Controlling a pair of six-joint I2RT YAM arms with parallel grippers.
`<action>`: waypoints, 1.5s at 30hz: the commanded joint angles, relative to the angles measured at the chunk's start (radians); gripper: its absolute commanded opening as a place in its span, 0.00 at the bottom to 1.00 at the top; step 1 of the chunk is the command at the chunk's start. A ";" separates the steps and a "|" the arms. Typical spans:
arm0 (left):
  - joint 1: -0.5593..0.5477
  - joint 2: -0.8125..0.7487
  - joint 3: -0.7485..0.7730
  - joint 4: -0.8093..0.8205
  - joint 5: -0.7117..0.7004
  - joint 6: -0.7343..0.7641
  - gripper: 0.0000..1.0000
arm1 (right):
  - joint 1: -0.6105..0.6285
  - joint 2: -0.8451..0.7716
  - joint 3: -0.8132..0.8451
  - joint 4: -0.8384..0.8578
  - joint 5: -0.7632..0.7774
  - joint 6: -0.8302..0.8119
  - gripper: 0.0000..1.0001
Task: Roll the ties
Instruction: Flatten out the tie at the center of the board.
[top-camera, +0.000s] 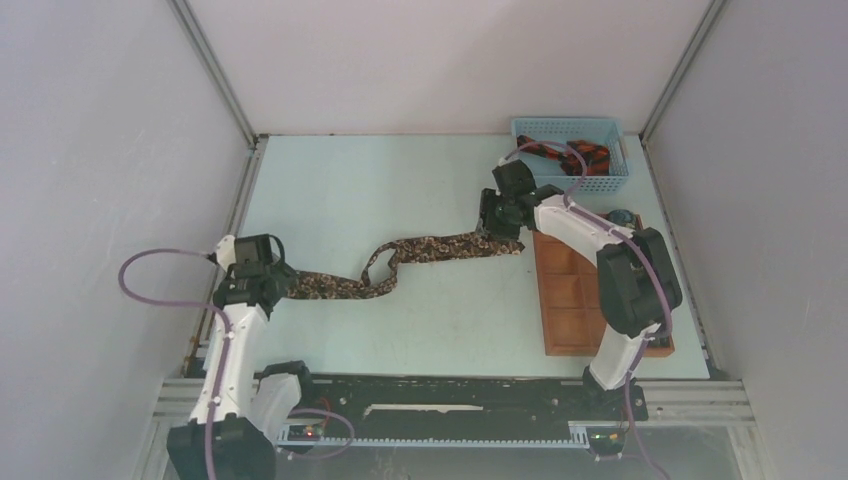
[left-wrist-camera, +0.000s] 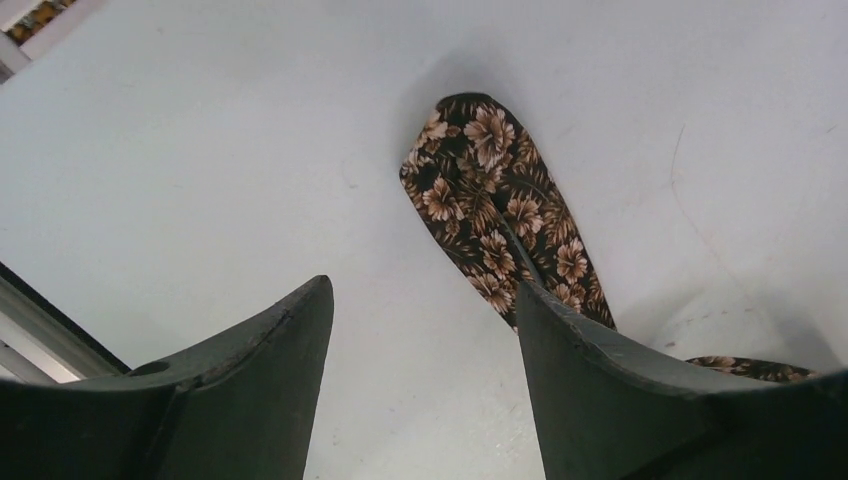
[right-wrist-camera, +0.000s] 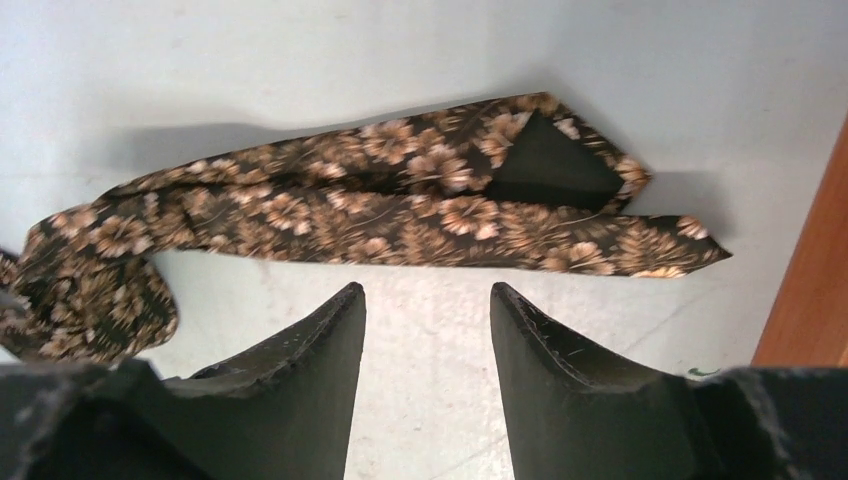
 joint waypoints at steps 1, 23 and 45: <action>0.063 -0.094 -0.013 0.042 -0.016 -0.016 0.73 | 0.083 -0.079 0.064 -0.032 0.048 -0.036 0.53; 0.307 -0.224 -0.138 0.153 0.201 -0.042 0.74 | 0.152 0.275 0.230 0.021 -0.219 0.031 0.50; 0.309 -0.243 -0.055 0.157 0.242 0.034 0.72 | 0.080 0.358 0.519 -0.212 -0.236 -0.270 0.51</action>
